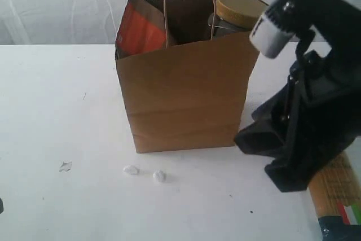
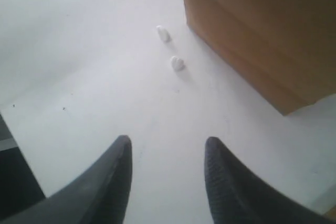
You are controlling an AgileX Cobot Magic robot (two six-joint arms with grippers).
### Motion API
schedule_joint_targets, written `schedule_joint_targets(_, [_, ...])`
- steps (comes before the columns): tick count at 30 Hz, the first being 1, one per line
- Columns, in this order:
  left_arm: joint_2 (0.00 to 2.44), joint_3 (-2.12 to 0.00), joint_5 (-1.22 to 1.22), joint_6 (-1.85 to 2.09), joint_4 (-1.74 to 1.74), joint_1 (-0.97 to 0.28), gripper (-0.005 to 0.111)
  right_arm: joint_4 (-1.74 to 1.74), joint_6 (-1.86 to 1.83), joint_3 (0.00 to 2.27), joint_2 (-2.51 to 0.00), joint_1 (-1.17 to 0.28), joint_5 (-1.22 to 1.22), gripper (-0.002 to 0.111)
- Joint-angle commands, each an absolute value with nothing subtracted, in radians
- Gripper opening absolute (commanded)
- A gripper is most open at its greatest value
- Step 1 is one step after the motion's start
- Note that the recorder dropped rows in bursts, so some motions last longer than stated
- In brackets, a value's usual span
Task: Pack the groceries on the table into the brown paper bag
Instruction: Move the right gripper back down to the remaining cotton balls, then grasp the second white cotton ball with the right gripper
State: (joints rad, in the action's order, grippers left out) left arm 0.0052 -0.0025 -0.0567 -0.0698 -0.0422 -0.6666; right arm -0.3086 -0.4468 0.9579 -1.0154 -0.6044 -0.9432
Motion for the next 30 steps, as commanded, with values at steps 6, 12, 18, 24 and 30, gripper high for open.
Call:
schedule_joint_targets(6, [0.000,0.000,-0.054,-0.069,-0.031,-0.668,0.000,-0.367,-0.489,0.763,-1.209,-0.740,-0.617,0.042])
schedule_joint_targets(12, [0.000,0.000,-0.054,-0.069,-0.031,-0.668,0.000,-0.393,-0.482,0.744,-1.457,-0.749,-0.366,0.042])
schedule_joint_targets(18, [0.000,0.000,-0.054,-0.069,-0.031,-0.668,0.000,-0.449,-0.482,0.759,-1.573,-0.749,-0.282,0.042])
schedule_joint_targets(24, [0.000,0.000,-0.054,-0.069,-0.031,-0.668,0.000,-0.452,-0.482,0.821,-1.645,-0.757,-0.270,0.042])
schedule_joint_targets(30, [0.000,0.000,-0.054,-0.069,-0.033,-0.668,0.000,-0.448,-0.494,0.894,-1.709,-0.791,-0.272,0.042])
